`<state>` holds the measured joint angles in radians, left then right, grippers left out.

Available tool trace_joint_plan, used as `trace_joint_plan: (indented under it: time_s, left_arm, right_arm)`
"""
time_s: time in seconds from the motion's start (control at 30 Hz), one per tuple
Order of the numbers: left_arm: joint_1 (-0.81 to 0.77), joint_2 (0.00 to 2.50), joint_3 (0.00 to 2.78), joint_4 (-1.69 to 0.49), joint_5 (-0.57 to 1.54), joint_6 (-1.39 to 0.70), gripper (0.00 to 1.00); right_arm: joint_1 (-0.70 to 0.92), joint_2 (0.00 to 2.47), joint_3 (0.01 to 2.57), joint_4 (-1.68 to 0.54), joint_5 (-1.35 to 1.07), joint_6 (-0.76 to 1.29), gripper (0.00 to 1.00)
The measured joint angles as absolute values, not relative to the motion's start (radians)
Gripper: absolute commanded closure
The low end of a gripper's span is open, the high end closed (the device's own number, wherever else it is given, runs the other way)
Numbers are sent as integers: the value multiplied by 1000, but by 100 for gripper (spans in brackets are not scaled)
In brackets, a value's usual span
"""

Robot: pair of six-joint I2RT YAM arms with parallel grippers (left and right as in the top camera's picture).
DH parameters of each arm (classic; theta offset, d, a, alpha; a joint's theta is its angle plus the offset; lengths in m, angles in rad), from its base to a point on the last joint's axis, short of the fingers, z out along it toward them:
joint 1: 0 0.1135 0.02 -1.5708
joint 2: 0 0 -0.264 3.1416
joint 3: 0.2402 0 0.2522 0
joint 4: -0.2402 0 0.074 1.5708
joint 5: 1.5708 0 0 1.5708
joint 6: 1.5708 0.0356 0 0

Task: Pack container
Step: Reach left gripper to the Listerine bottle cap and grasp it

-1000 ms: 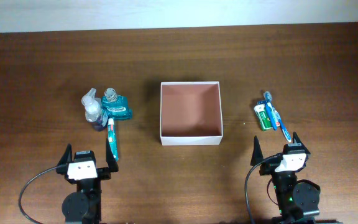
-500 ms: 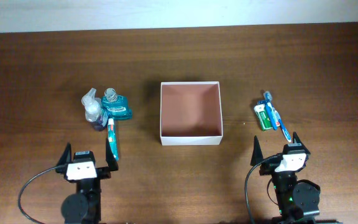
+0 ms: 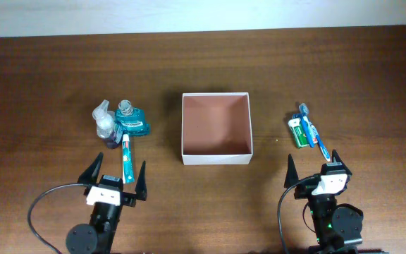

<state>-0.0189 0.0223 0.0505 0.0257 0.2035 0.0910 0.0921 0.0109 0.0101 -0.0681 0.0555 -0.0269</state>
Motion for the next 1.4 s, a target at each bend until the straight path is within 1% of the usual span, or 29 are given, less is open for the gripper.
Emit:
trace_joint_plan:
  time_s: [0.07, 0.17, 0.4, 0.53, 0.7, 0.83, 0.87, 0.97, 1.0, 1.13, 1.2, 1.4]
  left_arm:
    - [-19, 55, 115, -39, 203, 109, 1]
    - [-19, 170, 275, -147, 192, 152, 1]
    - [-19, 616, 753, -429, 191, 211, 0]
    - [-19, 842, 934, -490, 249, 216, 1]
    - [-18, 1002, 966, -511, 397, 216, 1]
    - [-18, 1079, 966, -510, 483, 216, 1]
    - [-18, 1091, 966, -507, 495, 216, 2]
    - [-18, 1111, 966, -482, 516, 216, 16]
    - [-18, 1113, 966, -474, 519, 215, 16]
    - [-18, 1113, 966, -459, 513, 213, 21]
    - [-18, 1113, 966, -459, 485, 202, 20]
    - [-18, 1113, 966, -460, 301, 71, 21]
  right_arm:
    - [92, 11, 10, -68, 56, -28, 1]
    - [92, 11, 10, -68, 56, -27, 2]
    - [92, 11, 10, -68, 56, -27, 1]
    - [92, 12, 10, -68, 56, -27, 1]
    - [92, 12, 10, -68, 56, -27, 1]
    - [92, 12, 10, -68, 56, -28, 2]
    - [92, 12, 10, -68, 56, -27, 1]
    - [92, 12, 10, -68, 56, -27, 1]
    - [92, 12, 10, -68, 56, -28, 1]
    - [92, 12, 10, -68, 56, -27, 1]
    - [92, 12, 10, -68, 56, -27, 1]
    - [92, 12, 10, -68, 56, -27, 1]
